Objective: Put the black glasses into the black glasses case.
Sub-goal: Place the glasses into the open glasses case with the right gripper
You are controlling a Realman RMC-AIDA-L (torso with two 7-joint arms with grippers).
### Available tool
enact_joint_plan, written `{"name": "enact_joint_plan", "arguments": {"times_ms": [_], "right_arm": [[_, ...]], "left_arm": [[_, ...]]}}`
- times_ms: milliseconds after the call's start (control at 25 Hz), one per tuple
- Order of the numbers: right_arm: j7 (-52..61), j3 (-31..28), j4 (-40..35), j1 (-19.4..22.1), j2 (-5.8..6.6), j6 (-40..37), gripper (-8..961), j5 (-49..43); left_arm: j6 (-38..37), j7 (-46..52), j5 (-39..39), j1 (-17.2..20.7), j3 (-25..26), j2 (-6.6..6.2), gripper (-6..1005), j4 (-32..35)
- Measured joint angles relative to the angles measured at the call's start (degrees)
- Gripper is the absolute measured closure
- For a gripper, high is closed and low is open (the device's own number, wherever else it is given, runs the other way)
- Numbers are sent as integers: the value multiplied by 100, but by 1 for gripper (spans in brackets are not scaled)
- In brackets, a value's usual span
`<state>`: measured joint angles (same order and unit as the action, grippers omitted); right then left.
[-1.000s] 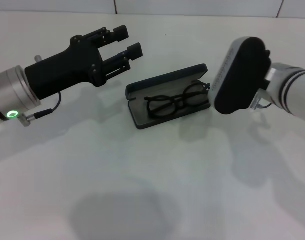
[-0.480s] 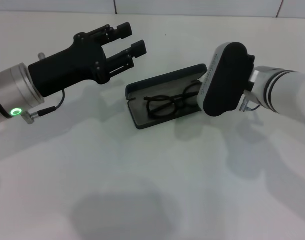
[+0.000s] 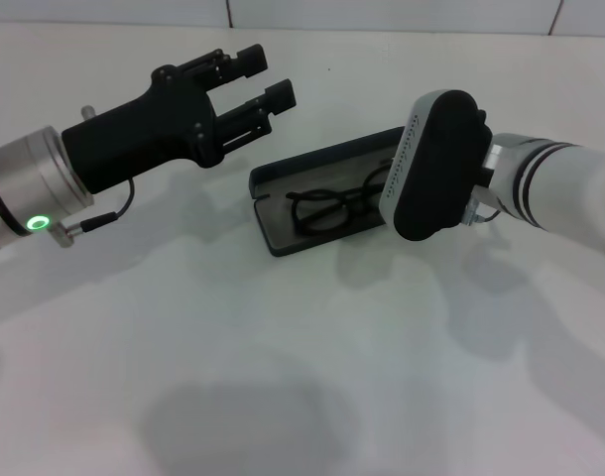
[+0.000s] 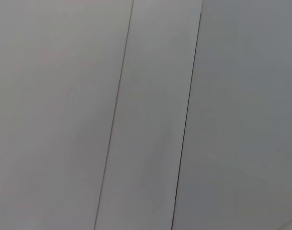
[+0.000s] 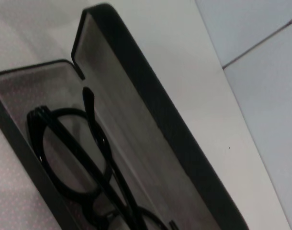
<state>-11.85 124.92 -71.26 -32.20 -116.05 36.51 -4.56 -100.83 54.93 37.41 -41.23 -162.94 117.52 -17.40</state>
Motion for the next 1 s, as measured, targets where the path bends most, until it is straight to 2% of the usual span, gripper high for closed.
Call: {"name": "enact_joint_plan", "arguments": {"times_ms": [440, 1000], "right_arm": [[-153, -272, 148, 69, 7, 114, 487, -77], [-510, -43, 403, -89, -13, -18, 488, 230]], "left_arm": [[2, 4, 12, -4, -1, 20, 400, 30], [2, 42, 14, -122, -1, 61, 400, 44]]}}
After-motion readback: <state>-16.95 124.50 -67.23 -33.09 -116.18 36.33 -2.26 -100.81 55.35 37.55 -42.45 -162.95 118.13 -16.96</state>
